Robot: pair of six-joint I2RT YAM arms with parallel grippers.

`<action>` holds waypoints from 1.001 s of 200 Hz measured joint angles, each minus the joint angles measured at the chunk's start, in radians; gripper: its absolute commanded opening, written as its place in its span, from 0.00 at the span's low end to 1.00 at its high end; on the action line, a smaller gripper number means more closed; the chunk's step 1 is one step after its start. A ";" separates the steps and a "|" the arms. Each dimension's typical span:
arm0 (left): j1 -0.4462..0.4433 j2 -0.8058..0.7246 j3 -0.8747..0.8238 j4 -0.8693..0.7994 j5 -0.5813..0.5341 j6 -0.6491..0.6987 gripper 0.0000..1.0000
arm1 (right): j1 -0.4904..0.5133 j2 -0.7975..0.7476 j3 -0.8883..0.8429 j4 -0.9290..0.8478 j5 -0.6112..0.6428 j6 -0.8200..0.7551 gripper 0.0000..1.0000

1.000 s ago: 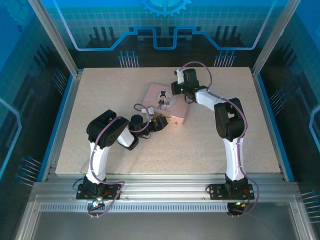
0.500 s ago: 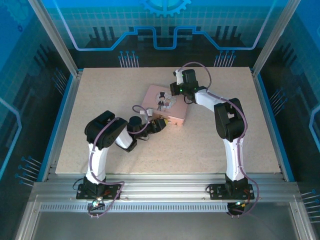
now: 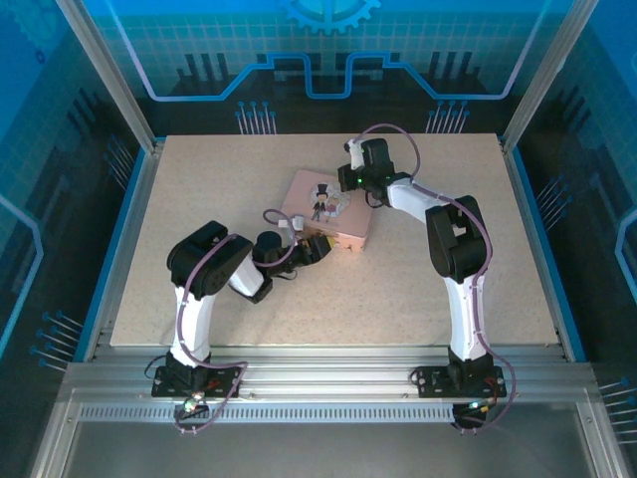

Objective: Unlock a padlock with a key

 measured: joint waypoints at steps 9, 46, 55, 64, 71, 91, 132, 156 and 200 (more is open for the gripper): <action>-0.008 0.000 0.005 0.001 0.000 0.000 0.54 | 0.000 0.000 0.000 0.000 0.000 0.000 0.00; -0.018 0.000 0.023 0.000 -0.001 0.000 0.52 | 0.002 0.000 0.000 0.000 0.000 0.000 0.00; -0.018 0.000 0.023 0.000 -0.002 0.000 0.51 | 0.003 -0.001 0.000 -0.001 0.000 0.000 0.00; -0.018 0.000 0.023 0.000 -0.004 0.000 0.51 | 0.004 -0.001 0.000 -0.001 0.000 0.000 0.00; -0.018 0.000 0.021 0.000 -0.005 -0.001 0.51 | 0.004 -0.002 0.000 -0.002 0.000 0.000 0.00; -0.015 0.000 0.010 0.006 -0.008 -0.003 0.52 | 0.004 -0.003 0.000 -0.005 -0.001 0.000 0.00; 0.007 0.000 -0.041 0.023 -0.024 -0.012 0.51 | 0.006 -0.010 -0.009 -0.009 -0.002 0.000 0.00; 0.023 -0.001 -0.055 0.032 -0.024 -0.023 0.49 | 0.006 -0.011 -0.012 -0.008 -0.004 0.000 0.00; 0.038 -0.001 -0.072 0.037 -0.018 -0.027 0.40 | 0.006 -0.011 -0.012 -0.008 -0.004 0.000 0.00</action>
